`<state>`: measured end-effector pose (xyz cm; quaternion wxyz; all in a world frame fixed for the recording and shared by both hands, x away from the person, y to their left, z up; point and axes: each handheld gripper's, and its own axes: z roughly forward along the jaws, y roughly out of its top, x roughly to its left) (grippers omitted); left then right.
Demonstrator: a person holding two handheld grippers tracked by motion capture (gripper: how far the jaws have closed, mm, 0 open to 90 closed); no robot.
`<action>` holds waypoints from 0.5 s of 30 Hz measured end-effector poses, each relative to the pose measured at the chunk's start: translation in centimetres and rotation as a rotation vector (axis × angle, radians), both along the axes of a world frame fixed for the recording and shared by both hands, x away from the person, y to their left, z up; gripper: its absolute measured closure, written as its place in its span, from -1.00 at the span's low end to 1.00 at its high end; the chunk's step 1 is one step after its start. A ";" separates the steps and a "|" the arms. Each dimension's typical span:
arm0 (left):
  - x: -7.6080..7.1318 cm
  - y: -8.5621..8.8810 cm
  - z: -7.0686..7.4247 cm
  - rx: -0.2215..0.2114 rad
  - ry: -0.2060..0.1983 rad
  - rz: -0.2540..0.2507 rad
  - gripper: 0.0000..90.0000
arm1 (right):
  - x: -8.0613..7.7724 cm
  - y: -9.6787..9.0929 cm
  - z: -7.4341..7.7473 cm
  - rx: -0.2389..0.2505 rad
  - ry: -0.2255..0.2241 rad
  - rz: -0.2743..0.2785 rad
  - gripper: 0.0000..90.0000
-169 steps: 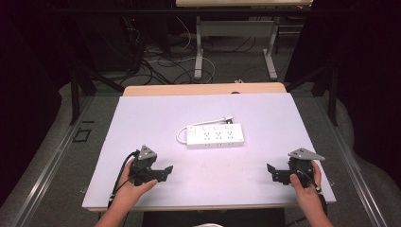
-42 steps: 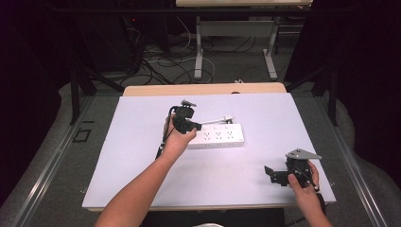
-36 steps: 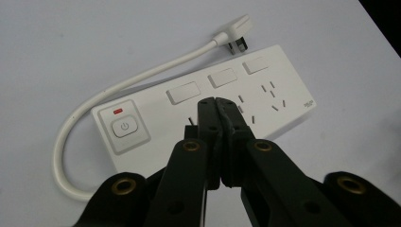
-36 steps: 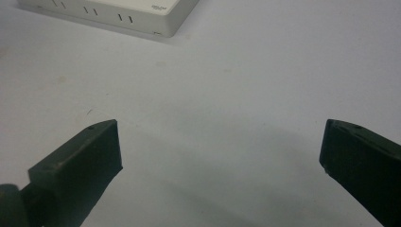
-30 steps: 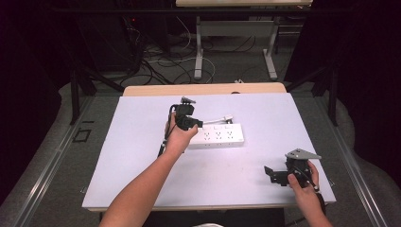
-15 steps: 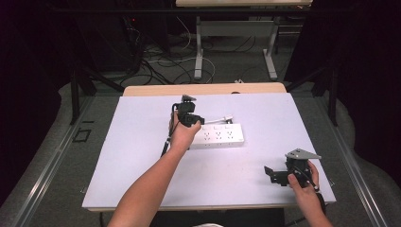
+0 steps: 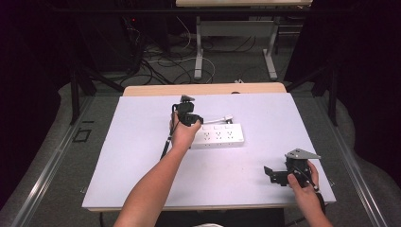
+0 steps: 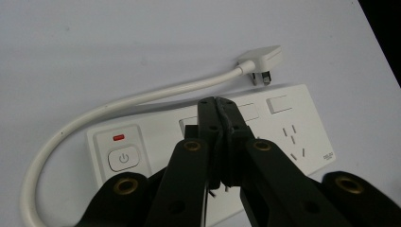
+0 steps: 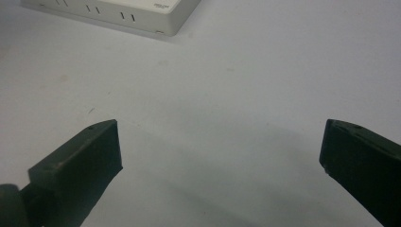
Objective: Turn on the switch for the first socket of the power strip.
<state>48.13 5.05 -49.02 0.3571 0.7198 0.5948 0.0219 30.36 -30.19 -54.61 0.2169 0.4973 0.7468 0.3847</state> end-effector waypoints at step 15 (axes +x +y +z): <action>0.9 -0.5 -1.6 -0.010 0.043 0.014 1.00 | 0.0 0.0 0.0 0.007 0.002 -0.001 -1.00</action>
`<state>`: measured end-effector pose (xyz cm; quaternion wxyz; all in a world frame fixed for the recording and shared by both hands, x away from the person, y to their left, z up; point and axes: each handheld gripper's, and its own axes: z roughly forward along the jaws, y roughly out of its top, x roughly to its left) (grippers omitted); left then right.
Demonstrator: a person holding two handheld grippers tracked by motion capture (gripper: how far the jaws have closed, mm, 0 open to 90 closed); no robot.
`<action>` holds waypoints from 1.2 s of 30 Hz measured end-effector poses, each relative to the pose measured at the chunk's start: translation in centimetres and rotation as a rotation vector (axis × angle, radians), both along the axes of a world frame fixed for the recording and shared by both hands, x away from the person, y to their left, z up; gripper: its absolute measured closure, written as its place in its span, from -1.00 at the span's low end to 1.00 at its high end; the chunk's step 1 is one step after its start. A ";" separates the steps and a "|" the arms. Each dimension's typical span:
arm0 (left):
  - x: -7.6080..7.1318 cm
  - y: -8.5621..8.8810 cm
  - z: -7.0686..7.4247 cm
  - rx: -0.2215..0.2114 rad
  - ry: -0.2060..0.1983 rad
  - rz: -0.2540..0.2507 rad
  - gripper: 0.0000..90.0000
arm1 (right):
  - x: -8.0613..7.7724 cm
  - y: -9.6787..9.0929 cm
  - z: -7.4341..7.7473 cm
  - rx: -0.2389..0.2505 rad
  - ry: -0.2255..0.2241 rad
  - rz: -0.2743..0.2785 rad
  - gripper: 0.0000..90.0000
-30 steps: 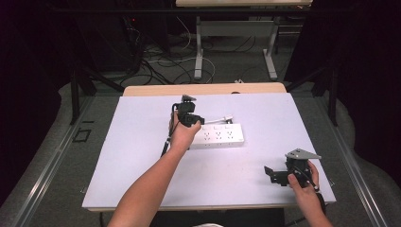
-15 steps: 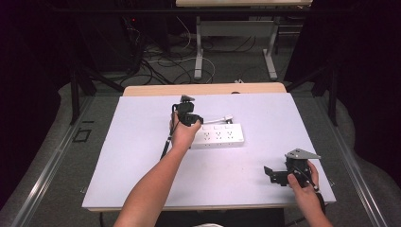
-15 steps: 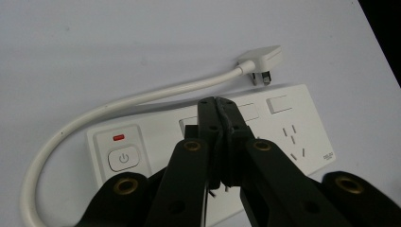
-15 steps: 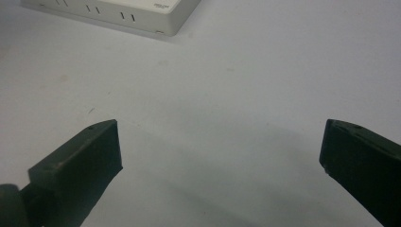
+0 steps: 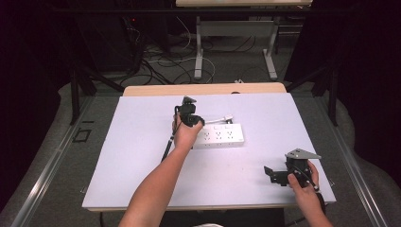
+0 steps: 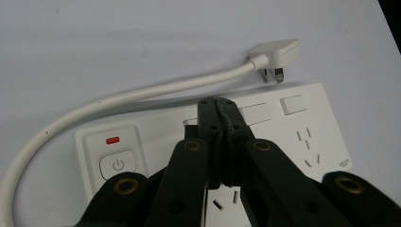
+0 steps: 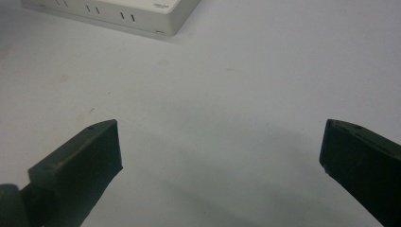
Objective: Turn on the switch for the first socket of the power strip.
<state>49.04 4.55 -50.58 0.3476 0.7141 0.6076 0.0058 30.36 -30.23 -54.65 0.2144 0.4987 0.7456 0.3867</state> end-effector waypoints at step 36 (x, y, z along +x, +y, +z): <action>0.8 -0.2 -1.4 0.050 0.046 0.002 0.99 | 0.1 0.0 -0.1 0.000 -0.001 -0.002 -1.00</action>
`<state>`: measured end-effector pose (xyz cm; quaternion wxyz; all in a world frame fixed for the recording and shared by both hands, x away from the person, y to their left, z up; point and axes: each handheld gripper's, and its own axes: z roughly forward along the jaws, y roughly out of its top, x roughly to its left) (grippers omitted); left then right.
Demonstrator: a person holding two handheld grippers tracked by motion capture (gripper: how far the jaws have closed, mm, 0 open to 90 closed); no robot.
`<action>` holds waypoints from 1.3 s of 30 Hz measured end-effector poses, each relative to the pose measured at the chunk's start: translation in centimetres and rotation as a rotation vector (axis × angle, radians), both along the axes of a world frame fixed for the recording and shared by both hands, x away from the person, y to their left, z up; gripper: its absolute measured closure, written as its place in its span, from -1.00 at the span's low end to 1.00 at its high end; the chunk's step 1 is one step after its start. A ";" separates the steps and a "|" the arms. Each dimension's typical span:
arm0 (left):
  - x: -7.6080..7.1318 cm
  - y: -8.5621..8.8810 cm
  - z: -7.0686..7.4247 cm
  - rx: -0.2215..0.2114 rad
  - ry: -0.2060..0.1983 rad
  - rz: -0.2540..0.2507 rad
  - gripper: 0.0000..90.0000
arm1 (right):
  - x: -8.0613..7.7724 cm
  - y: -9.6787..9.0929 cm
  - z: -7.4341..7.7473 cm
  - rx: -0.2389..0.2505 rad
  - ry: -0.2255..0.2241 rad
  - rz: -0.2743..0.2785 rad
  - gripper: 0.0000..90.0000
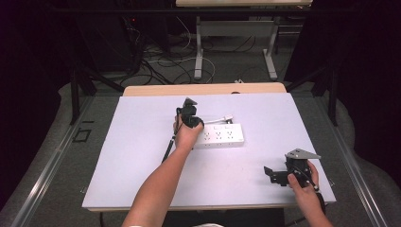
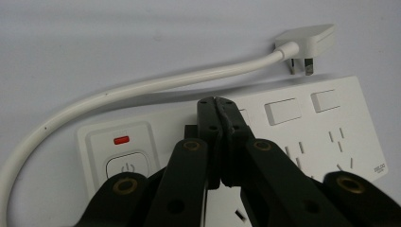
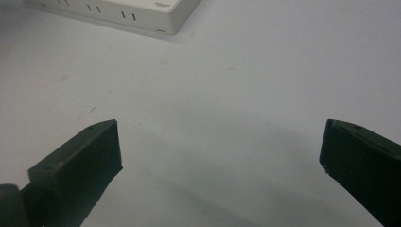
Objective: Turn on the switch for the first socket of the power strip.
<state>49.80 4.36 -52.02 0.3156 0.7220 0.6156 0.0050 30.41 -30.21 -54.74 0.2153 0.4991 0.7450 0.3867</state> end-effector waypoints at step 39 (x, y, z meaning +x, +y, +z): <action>-0.1 0.0 -0.2 0.005 -0.002 0.001 1.00 | 0.0 0.0 0.1 -0.003 0.001 0.011 -1.00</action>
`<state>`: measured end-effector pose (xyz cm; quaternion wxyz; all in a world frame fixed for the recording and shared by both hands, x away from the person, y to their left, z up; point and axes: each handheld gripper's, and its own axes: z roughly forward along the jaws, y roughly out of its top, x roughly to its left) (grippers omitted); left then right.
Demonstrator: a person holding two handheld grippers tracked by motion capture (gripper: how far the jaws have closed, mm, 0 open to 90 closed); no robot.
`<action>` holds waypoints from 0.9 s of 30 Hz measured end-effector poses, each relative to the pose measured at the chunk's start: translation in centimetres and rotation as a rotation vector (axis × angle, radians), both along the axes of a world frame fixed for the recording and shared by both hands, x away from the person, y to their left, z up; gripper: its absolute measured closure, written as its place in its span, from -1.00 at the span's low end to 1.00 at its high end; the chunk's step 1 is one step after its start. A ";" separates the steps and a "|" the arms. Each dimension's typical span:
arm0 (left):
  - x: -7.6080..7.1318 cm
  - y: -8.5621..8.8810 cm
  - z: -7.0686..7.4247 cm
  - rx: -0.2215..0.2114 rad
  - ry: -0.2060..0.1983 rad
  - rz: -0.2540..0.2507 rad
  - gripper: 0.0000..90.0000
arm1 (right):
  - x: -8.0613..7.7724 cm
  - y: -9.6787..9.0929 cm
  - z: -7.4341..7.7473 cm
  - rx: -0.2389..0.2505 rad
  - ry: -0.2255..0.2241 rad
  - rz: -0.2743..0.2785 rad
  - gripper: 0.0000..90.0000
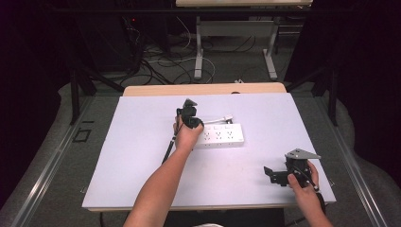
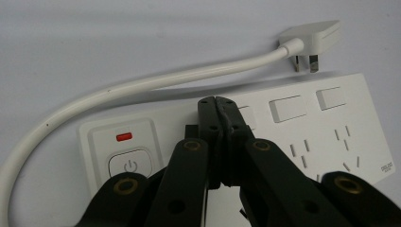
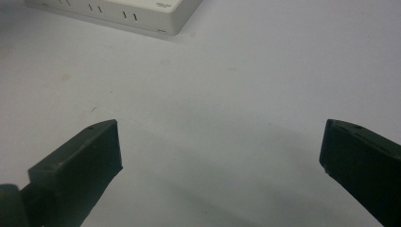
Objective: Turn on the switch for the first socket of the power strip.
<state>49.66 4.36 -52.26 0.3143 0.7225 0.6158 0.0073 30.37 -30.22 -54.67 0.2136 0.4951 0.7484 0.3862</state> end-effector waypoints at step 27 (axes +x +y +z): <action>0.0 0.4 0.2 0.008 -0.003 0.024 1.00 | 0.1 0.0 -0.1 0.004 0.004 -0.005 -1.00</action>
